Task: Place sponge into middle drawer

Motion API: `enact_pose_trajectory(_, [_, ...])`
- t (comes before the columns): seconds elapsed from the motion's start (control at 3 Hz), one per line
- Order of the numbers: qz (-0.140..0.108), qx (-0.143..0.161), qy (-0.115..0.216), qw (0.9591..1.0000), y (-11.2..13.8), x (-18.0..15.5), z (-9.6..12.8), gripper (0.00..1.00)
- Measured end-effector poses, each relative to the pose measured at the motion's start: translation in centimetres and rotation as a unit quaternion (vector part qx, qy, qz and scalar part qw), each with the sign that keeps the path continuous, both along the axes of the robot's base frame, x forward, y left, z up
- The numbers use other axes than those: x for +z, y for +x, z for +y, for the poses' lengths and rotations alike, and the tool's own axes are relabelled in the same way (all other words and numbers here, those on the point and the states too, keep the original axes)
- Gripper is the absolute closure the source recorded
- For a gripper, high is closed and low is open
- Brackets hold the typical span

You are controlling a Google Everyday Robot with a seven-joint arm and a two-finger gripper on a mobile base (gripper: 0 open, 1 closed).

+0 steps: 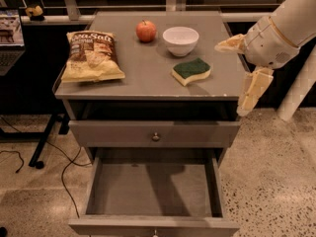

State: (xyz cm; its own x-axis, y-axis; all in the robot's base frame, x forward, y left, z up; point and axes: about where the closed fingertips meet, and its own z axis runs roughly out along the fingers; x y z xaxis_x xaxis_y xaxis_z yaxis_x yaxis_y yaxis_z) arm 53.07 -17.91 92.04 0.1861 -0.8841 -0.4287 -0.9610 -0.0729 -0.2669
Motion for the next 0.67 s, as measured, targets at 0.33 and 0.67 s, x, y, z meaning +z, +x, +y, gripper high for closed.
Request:
enact_pose_trajectory(0.33, [-0.01, -0.012, 0.033, 0.9993, 0.0, -0.6, 0.4, 0.0])
enact_pose_trajectory(0.67, [-0.006, -0.024, 0.031, 0.9992, 2.4, -1.7, -1.2, 0.0])
